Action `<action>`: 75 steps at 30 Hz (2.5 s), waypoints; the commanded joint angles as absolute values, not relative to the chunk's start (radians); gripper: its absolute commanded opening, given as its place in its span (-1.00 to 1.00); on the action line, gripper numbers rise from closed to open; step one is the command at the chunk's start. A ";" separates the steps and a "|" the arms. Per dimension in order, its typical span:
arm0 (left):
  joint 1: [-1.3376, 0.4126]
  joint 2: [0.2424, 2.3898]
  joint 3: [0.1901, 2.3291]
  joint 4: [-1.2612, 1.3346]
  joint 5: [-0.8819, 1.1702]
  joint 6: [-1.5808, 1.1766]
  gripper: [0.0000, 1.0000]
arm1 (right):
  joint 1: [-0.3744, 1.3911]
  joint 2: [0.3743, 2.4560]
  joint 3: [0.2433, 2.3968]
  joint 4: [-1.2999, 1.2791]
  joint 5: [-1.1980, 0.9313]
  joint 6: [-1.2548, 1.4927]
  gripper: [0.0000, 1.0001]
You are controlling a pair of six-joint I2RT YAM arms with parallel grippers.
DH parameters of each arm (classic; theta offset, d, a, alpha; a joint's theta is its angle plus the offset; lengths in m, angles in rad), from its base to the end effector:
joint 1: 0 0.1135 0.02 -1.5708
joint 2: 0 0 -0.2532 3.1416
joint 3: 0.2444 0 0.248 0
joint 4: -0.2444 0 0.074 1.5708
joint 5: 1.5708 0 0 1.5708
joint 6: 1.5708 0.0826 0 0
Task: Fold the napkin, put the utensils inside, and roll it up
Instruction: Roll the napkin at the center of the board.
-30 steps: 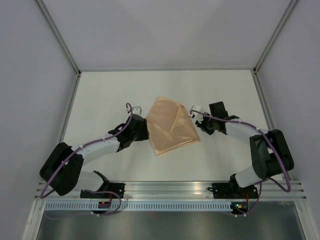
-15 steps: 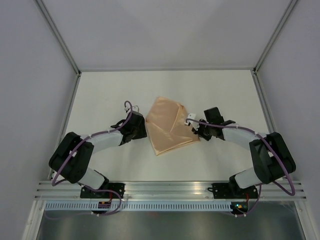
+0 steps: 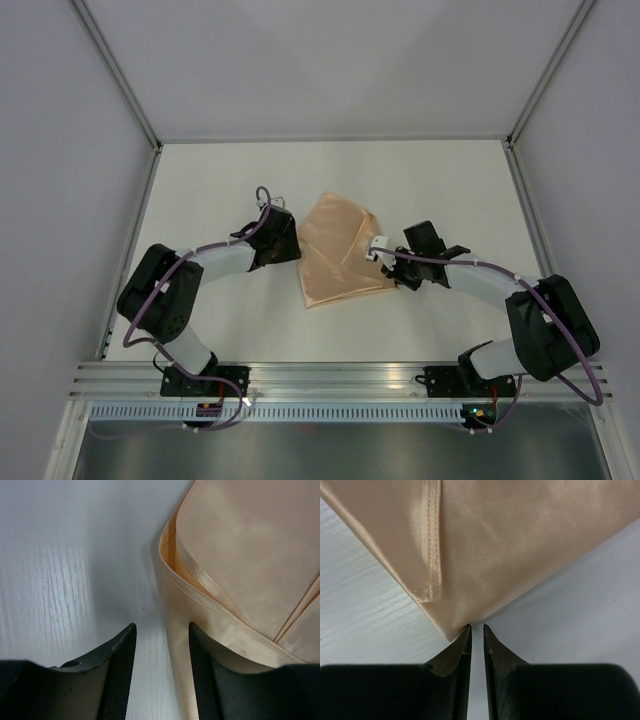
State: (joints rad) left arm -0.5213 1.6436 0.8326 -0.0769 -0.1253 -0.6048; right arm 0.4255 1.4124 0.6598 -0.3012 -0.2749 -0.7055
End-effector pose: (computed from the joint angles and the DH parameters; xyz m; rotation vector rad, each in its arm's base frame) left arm 0.3052 -0.1634 0.1119 -0.1587 2.4745 -0.3387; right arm 0.2390 0.1329 0.1094 -1.4631 2.1293 0.2584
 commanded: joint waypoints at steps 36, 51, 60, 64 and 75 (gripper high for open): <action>-0.439 1.398 1.045 -0.224 -0.064 -0.500 0.19 | 0.494 1.210 0.848 -0.498 -0.399 -0.745 0.04; -0.437 1.218 1.031 -0.305 -0.075 -0.505 0.25 | 0.856 1.163 0.582 -0.086 -0.229 -0.773 0.57; -0.437 1.210 1.016 -0.302 -0.081 -0.505 0.25 | 0.937 1.250 0.519 0.103 -0.155 -0.815 0.60; -0.437 1.206 1.003 -0.288 -0.080 -0.497 0.26 | 0.986 1.295 0.517 0.152 -0.123 -0.815 0.58; -0.436 1.213 0.971 -0.245 -0.072 -0.476 0.26 | 0.992 1.460 0.531 0.270 -0.078 -0.824 0.38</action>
State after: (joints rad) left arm -0.4397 1.2301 0.9836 -0.2813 -0.0765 -0.5213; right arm 0.9874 1.4303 0.5182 0.1825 -0.1036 -0.8101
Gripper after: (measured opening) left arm 0.629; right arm 0.699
